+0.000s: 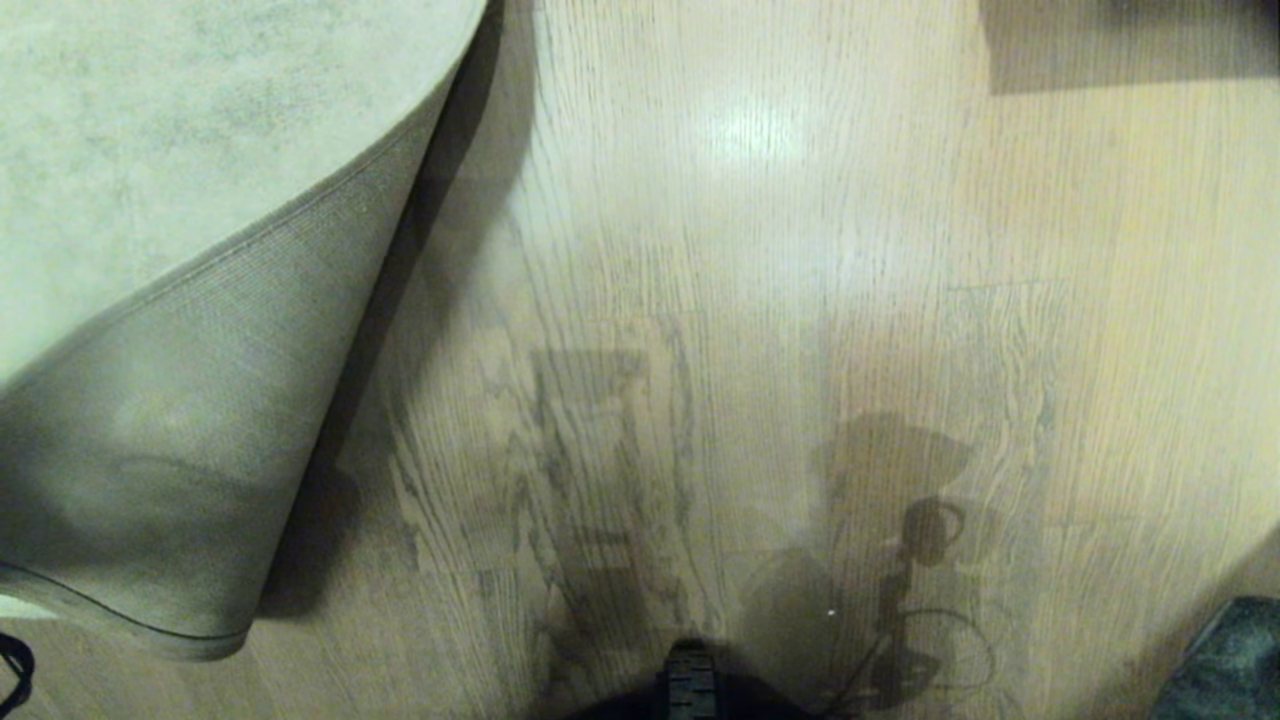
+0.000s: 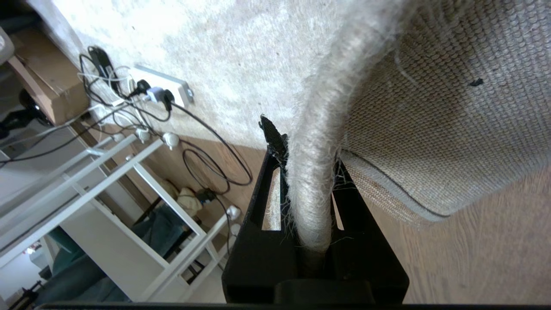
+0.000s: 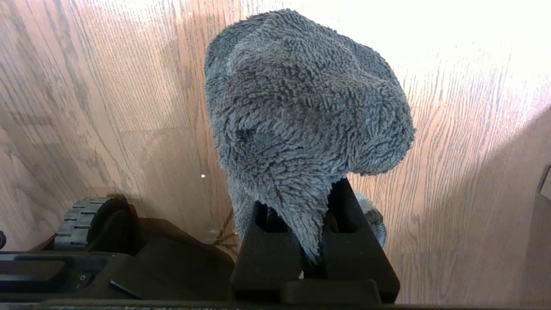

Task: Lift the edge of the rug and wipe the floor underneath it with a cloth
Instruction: Wipe the floor under the carpet with a rag

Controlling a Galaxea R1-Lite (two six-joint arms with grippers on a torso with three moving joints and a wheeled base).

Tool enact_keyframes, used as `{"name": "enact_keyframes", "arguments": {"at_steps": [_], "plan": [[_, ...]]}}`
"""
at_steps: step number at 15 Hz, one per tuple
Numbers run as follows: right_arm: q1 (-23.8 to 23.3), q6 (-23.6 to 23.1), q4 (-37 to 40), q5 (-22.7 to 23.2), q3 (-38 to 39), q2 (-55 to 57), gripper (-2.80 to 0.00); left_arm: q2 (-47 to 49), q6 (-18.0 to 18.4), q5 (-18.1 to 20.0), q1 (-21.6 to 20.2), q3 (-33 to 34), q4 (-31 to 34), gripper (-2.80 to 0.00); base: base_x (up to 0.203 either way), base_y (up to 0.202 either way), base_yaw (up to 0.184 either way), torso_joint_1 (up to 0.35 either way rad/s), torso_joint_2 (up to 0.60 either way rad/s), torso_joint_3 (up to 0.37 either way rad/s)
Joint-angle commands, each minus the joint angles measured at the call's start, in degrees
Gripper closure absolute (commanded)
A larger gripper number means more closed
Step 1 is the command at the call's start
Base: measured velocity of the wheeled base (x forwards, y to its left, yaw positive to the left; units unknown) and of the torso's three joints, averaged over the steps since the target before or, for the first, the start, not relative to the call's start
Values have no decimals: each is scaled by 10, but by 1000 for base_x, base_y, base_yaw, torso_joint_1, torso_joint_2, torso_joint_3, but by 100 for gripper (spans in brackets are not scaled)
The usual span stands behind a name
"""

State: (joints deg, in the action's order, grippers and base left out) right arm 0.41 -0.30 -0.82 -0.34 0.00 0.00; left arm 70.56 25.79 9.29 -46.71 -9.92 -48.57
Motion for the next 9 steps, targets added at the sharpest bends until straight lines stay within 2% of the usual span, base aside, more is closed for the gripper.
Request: {"name": "enact_keyframes", "arguments": {"at_steps": [1,6,9], "plan": [[0,0,0,0,0,1,0,-1,1,1,0,1,-3,0,0,0,0,0,0,0],[0,0,-1,0,0,1,0,-2,1,1,0,4,-3,0,0,0,0,0,0,0],[0,0,-1,0,0,1,0,4,1,20,30,2,-2,0,0,0,0,0,0,0]]}}
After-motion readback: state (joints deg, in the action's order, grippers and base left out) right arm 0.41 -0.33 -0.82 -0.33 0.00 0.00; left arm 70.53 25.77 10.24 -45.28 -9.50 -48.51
